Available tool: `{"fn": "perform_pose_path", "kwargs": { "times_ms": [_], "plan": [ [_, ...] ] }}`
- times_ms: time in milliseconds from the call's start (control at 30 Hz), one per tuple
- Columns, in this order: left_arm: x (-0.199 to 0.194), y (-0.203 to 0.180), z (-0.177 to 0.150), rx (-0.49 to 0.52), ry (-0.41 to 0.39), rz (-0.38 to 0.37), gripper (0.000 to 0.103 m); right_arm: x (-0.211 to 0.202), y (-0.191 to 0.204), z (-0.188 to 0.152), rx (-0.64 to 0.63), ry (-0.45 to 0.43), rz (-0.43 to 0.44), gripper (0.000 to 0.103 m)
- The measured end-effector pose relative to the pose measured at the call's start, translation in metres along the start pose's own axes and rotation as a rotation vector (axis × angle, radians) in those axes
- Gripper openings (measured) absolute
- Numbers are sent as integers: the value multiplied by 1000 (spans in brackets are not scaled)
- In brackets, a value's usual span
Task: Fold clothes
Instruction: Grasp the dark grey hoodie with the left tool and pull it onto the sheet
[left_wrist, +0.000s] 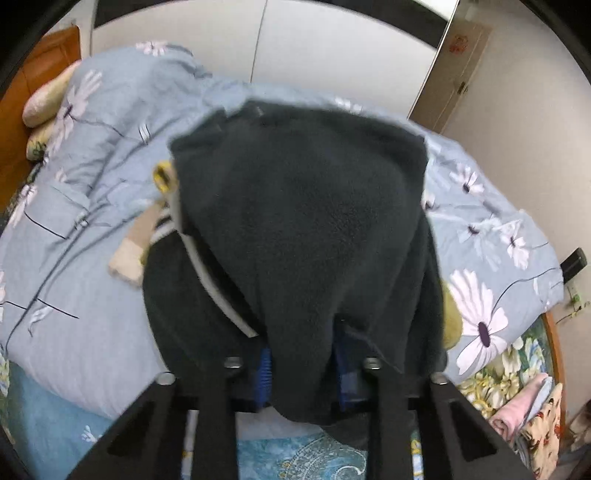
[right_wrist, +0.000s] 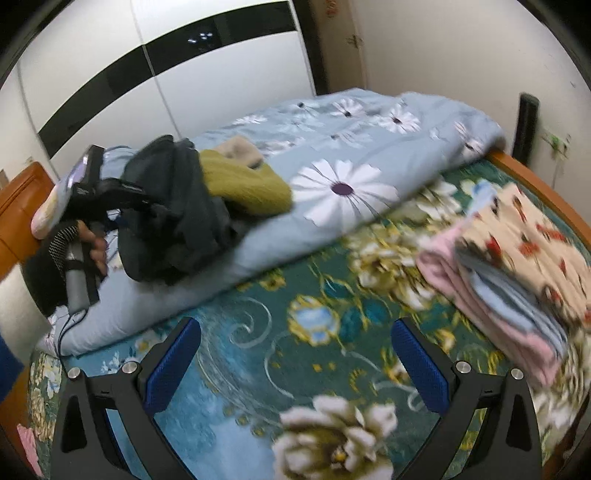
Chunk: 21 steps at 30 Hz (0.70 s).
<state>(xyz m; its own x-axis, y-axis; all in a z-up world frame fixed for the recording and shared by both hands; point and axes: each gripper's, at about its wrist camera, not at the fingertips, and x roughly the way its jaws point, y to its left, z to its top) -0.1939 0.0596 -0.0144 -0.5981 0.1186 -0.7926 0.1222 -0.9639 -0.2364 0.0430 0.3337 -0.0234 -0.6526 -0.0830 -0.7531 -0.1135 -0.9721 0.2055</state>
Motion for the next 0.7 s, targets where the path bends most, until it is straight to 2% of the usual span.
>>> {"fn": "perform_pose_path", "kwargs": {
  "times_ms": [167,233,367,467,533,633,700],
  "plan": [
    [-81,40,-22,-27,-143,-133,17,-13,3,-13,31,12,16,103],
    [-106,65,-41,-52,-157,-171,17,-18,12,-19,35,9,33,103],
    [-147,116,-101,-54,-158,-148,17,-22,28,-35,64,23,82,103],
    [-164,156,-152,-77,-82,-113,17,-20,41,-51,70,59,113,103],
    [-171,178,-187,-79,1,-100,17,-19,50,-58,43,87,125,103],
    [-181,201,-232,-49,99,-63,13,-18,64,-64,0,113,128,103],
    [-192,213,-253,-55,136,-62,13,-17,70,-68,-11,125,138,103]
  ]
}}
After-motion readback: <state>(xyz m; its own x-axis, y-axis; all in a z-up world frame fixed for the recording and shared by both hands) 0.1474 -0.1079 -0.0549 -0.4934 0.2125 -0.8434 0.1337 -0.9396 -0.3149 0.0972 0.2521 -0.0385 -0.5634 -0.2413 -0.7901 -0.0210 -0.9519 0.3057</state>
